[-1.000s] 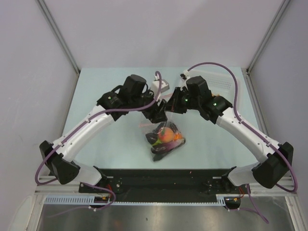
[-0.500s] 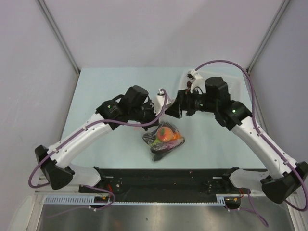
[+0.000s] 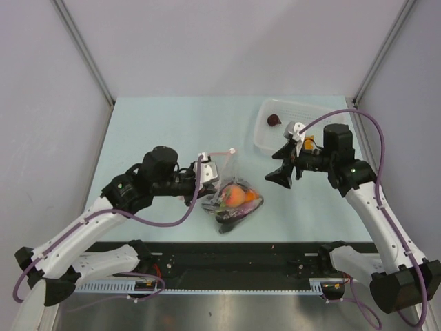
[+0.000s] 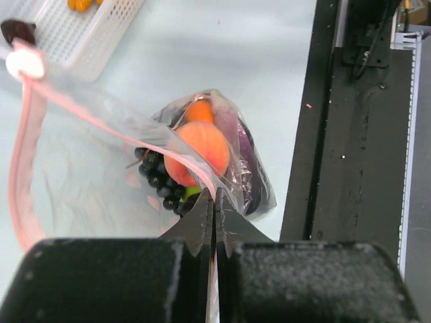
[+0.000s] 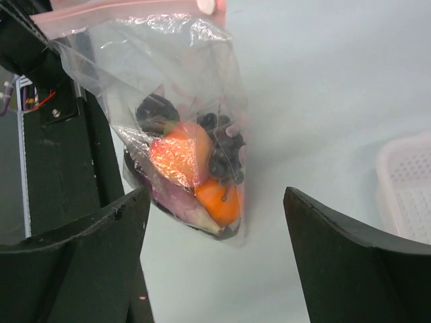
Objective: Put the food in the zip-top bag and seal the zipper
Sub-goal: Adjust the zipper food storage bag at the center of the board.
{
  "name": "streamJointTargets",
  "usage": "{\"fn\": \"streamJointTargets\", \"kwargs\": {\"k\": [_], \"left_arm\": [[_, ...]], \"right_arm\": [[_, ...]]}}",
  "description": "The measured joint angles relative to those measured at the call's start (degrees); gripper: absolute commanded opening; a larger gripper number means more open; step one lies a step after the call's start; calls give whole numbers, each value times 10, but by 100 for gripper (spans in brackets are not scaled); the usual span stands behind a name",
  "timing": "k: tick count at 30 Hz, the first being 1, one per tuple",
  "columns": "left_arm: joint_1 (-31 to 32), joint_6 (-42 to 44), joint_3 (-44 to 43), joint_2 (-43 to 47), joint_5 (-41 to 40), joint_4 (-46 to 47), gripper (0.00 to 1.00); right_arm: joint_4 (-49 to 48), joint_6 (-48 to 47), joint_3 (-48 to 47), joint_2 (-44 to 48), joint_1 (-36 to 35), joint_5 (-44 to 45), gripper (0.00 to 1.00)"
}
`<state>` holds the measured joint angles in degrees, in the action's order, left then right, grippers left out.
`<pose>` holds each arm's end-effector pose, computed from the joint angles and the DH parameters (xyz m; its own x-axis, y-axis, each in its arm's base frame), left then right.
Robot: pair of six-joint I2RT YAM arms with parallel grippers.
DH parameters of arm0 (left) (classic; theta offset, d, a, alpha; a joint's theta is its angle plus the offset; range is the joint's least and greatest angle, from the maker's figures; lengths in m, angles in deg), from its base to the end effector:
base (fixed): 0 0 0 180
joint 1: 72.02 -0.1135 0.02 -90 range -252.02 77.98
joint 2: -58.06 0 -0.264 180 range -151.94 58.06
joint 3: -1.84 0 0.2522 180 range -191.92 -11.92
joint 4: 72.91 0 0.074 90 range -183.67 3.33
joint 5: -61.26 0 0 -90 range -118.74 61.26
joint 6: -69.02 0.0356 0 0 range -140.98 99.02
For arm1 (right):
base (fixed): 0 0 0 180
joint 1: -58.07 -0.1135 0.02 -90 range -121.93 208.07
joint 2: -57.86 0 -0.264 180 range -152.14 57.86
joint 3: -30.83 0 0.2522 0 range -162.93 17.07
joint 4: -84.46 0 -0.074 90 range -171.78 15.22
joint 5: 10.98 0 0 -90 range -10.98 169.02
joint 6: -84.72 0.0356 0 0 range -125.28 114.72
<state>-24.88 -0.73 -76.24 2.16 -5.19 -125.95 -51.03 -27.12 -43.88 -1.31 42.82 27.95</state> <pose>0.1236 -0.1541 0.3726 -0.0140 0.4816 -0.8763 0.9701 0.2190 0.1048 0.1972 0.0825 0.3611 -0.1280 -0.2772 -0.9523 -0.9367 0.3492 0.0243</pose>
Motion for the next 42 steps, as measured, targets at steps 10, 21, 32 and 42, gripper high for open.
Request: {"fn": "streamJointTargets", "kwargs": {"k": [10,21,32,42], "left_arm": [[1,51,24,25,60,15,0],[24,91,24,20,83,15,0],[50,100,24,6,89,15,0],[64,109,24,2,95,14,0]], "right_arm": [[-111,-76,15,-32,-71,-56,84],[-285,-48,15,-127,-96,-97,88],[-344,-38,15,-184,-136,-137,81],[-371,-23,3,-219,-146,-161,45]]}}
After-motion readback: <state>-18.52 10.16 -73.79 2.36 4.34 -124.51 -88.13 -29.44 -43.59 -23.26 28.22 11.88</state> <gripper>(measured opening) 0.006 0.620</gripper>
